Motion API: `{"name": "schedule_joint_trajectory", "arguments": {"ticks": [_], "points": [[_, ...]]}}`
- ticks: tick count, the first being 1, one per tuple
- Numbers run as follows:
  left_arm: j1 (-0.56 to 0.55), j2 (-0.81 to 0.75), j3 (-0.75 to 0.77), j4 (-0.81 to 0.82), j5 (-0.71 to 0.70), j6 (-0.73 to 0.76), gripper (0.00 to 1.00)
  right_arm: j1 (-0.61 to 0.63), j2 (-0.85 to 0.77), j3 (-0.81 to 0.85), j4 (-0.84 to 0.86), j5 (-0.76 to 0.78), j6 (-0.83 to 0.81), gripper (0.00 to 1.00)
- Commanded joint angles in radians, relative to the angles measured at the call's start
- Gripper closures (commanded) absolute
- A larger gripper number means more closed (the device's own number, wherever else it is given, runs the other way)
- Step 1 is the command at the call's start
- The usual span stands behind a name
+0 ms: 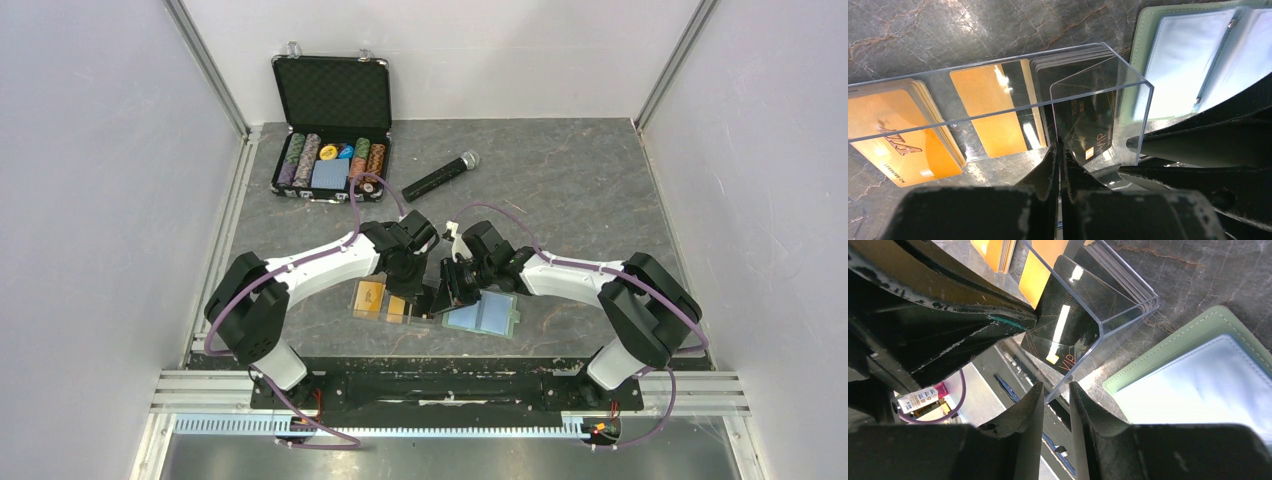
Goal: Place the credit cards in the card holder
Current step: Pick up the credit card from the storage box.
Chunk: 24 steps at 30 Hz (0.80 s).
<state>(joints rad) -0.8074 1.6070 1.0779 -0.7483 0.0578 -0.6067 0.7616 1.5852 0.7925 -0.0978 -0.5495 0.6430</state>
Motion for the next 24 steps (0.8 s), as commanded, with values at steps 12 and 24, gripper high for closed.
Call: {"name": "schedule_joint_trajectory", "arguments": {"ticks": [12, 24], "points": [[-0.011, -0.077, -0.035, 0.18, 0.167, -0.095, 0.78, 0.005, -0.009, 0.011, -0.003, 0.035, -0.023, 0.73], [-0.01, -0.039, -0.058, 0.158, 0.125, -0.083, 0.84, 0.005, -0.01, 0.013, -0.008, 0.037, -0.027, 0.73]]}}
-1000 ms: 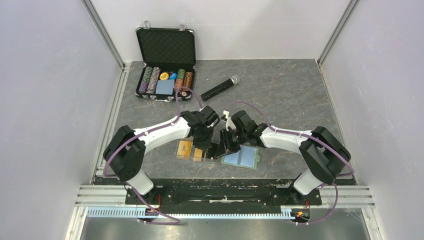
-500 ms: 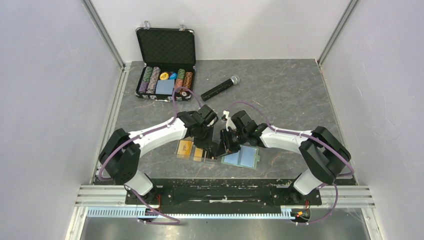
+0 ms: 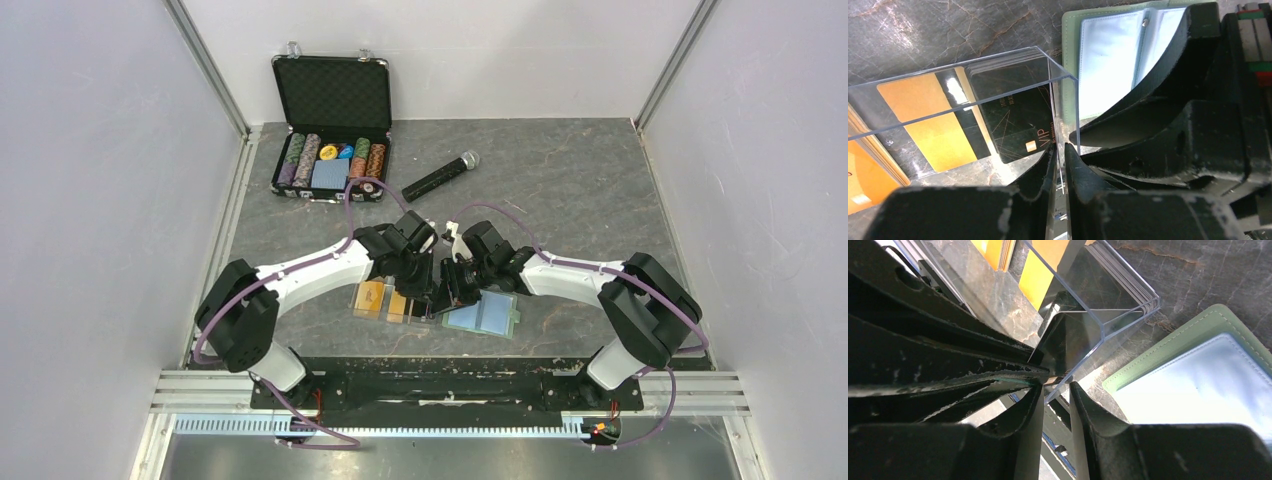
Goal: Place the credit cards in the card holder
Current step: Pick up the credit card from the storage box.
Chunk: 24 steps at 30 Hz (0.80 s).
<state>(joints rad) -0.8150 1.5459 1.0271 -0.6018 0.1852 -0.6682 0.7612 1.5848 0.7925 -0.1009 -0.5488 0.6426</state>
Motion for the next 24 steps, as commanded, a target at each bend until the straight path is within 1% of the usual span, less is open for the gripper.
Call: {"name": "schedule_joint_trajectory", "arguments": {"ticks": [1, 2, 3, 4, 10, 12, 15, 20, 24], "points": [[-0.003, 0.026, -0.014, 0.011, -0.008, -0.021, 0.86, 0.006, -0.009, 0.014, -0.007, 0.036, -0.028, 0.73], [-0.003, 0.027, -0.02, 0.011, -0.018, -0.023, 0.89, 0.007, -0.011, 0.016, -0.01, 0.037, -0.029, 0.73], [-0.003, 0.027, -0.026, 0.011, -0.023, -0.024, 0.95, 0.006, -0.012, 0.017, -0.012, 0.038, -0.03, 0.73], [-0.003, 0.023, -0.029, 0.012, -0.026, -0.026, 0.98, 0.006, -0.015, 0.018, -0.015, 0.039, -0.033, 0.73], [-0.002, -0.064, -0.022, 0.004, -0.078, -0.024, 0.98, 0.006, -0.046, 0.044, -0.039, 0.057, -0.043, 0.71], [-0.003, -0.122, -0.025, 0.003, -0.125, -0.015, 0.98, 0.006, -0.071, 0.061, -0.051, 0.071, -0.047, 0.68], [-0.002, -0.217, -0.039, 0.019, -0.18, 0.011, 0.98, 0.003, -0.108, 0.087, -0.075, 0.094, -0.057, 0.61], [-0.003, -0.324, -0.049, 0.045, -0.18, 0.066, 0.98, -0.014, -0.192, 0.085, -0.088, 0.147, -0.062, 0.5], [-0.003, -0.347, -0.073, 0.118, -0.093, 0.07, 0.98, -0.045, -0.256, 0.046, -0.091, 0.164, -0.062, 0.44]]}}
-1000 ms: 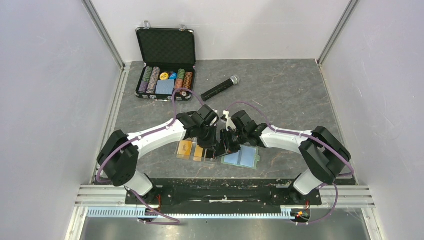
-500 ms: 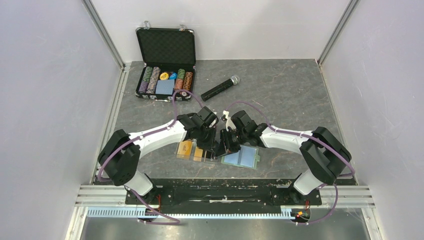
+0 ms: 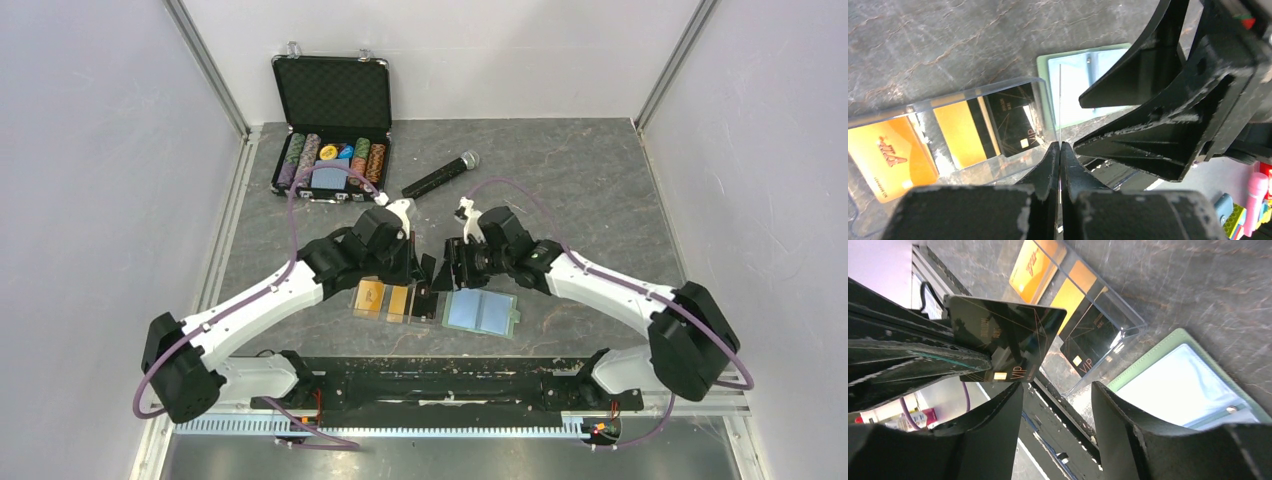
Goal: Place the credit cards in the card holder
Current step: Pick up the credit card from the storage box, then insert the credit card into the card holder.
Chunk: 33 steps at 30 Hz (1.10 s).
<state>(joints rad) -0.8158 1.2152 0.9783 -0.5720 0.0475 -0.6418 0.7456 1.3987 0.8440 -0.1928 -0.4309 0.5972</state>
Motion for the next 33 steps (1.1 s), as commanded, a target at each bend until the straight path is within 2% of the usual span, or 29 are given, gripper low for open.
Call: {"name": "schedule_joint_trajectory", "arguments": {"ticks": [1, 3, 7, 13, 20, 33], "points": [[-0.002, -0.012, -0.032, 0.118, 0.078, 0.039, 0.98, -0.045, -0.083, -0.023, -0.001, 0.046, -0.017, 0.43], [-0.004, 0.0, -0.052, 0.206, 0.171, 0.023, 0.98, -0.074, -0.122, -0.062, -0.012, 0.059, -0.018, 0.42], [-0.011, 0.038, -0.104, 0.355, 0.251, -0.06, 0.98, -0.155, -0.201, -0.168, -0.036, 0.055, -0.028, 0.41], [-0.03, 0.112, -0.153, 0.527, 0.301, -0.154, 0.98, -0.308, -0.315, -0.271, -0.152, 0.066, -0.099, 0.39], [-0.067, 0.213, -0.21, 0.729, 0.327, -0.251, 0.98, -0.414, -0.395, -0.353, -0.239, 0.069, -0.159, 0.37], [-0.069, 0.376, -0.182, 0.765, 0.344, -0.208, 0.98, -0.452, -0.382, -0.466, -0.173, 0.001, -0.163, 0.38]]}}
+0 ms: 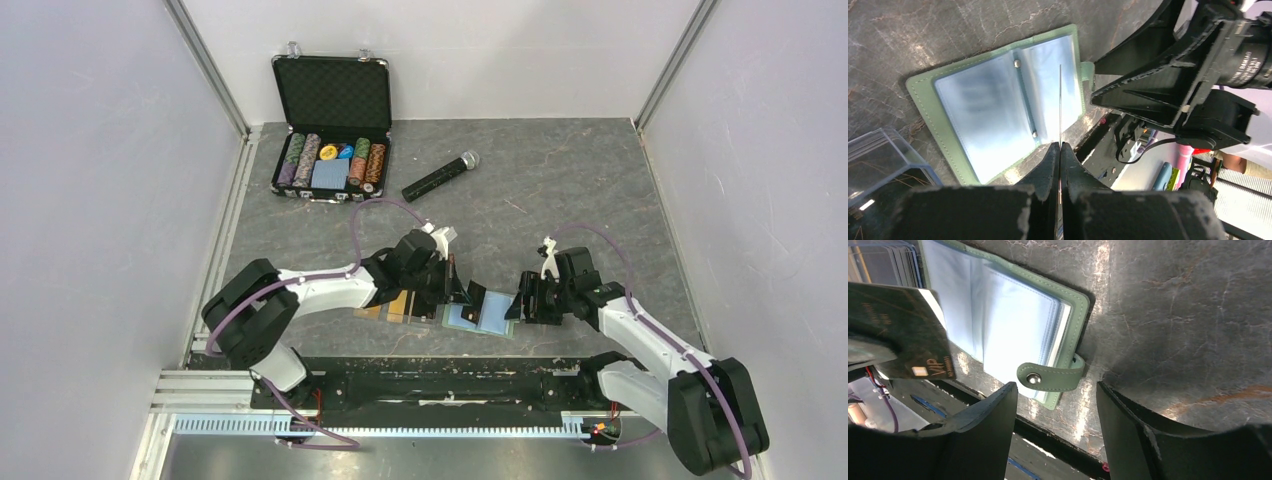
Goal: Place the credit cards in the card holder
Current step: Insert the credit card into the card holder.
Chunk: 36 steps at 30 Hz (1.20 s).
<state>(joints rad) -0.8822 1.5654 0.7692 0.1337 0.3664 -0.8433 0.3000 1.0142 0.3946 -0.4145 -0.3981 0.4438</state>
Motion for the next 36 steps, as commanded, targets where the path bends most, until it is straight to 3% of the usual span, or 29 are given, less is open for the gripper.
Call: {"name": "schedule_joint_trajectory", "arguments": {"ticks": [1, 20, 36], "points": [[-0.003, 0.032, 0.028, 0.06, 0.025, -0.007, 0.98, -0.007, 0.005, -0.02, 0.054, -0.03, -0.006, 0.38], [-0.003, 0.097, 0.03, 0.059, -0.046, -0.062, 0.98, -0.009, 0.023, -0.028, 0.081, -0.037, -0.001, 0.43], [-0.043, 0.165, 0.097, 0.064, -0.018, -0.112, 0.98, -0.009, 0.018, -0.043, 0.1, -0.052, 0.014, 0.49]]}}
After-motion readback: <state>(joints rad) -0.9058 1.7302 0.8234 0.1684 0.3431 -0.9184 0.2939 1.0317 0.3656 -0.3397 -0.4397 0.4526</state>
